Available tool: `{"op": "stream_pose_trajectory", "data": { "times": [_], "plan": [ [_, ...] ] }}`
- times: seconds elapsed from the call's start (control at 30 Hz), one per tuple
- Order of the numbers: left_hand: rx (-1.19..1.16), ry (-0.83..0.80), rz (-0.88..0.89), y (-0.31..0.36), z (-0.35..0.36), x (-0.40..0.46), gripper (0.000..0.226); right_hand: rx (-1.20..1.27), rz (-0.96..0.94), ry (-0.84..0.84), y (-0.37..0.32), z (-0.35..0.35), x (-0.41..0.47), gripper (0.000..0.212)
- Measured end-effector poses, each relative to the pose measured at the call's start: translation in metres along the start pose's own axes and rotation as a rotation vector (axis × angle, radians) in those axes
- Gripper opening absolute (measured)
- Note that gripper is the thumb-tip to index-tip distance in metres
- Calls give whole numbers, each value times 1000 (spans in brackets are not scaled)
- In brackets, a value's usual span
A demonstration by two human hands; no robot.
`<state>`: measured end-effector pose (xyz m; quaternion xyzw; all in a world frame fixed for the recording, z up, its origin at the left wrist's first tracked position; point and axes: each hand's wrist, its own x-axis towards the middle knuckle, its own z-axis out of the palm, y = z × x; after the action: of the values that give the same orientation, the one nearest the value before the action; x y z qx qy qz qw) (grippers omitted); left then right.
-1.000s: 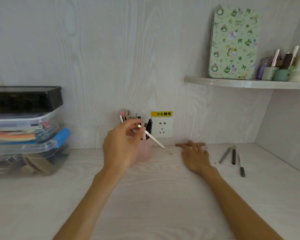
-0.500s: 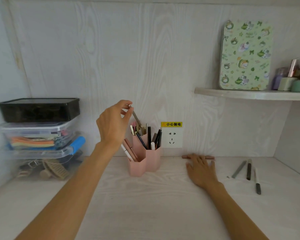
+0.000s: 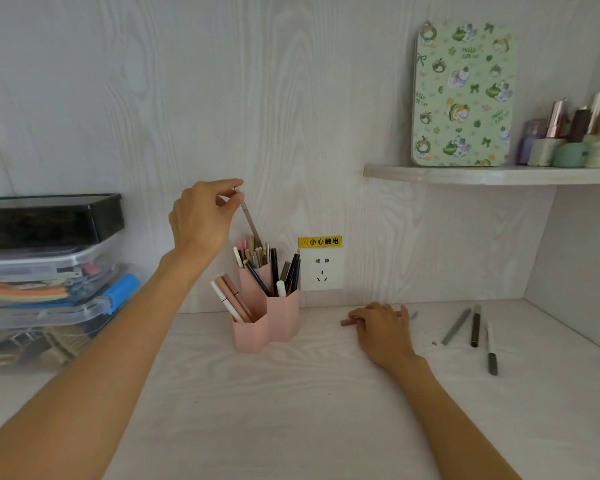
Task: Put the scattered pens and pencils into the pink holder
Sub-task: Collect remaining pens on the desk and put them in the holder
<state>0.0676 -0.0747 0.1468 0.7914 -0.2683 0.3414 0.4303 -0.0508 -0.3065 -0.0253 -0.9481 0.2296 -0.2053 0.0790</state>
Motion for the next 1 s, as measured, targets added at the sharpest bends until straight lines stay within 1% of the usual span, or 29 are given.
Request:
{"op": "stream_pose_trajectory", "data": {
  "times": [0.13,0.2,0.3,0.43,0.53,0.6,0.7,0.77,0.8,0.83,0.87,0.93,0.97,1.0],
  "plan": [
    [-52,96,56,9,-15,14,27,22,7,-11,1,0,1,34],
    [-36,93,67,10,-19,20,27,22,10,-2,1,-3,2,34],
    [59,-40,63,4,-8,15,26,7,19,-14,1,-3,2,33],
    [174,-224,47,-19,23,-17,22,16,15,-13,1,-4,1,33],
    [230,-265,67,-34,39,-39,30,23,-7,4,0,-8,1,30],
    [234,-221,79,-37,42,-46,34,28,-54,-4,-2,-8,2,26],
    [224,-62,112,-33,39,-62,37,40,-171,-7,-9,-9,2,22],
    [104,59,60,-35,34,-83,35,69,-276,83,-16,-13,1,20],
    [43,96,30,-39,32,-96,30,124,-319,154,-21,-16,0,18],
    [11,99,0,-45,31,-109,25,209,-337,229,-26,-22,-2,16],
    [10,64,-36,-54,29,-122,24,320,-325,301,-32,-29,-4,14],
    [44,-67,-132,-73,29,-142,33,614,-248,428,-46,-46,-10,11],
    [22,-146,-204,-80,33,-149,40,793,-220,492,-54,-55,-13,16],
    [-54,-218,-302,-86,35,-152,45,970,-211,546,-65,-62,-15,22]
  ]
}}
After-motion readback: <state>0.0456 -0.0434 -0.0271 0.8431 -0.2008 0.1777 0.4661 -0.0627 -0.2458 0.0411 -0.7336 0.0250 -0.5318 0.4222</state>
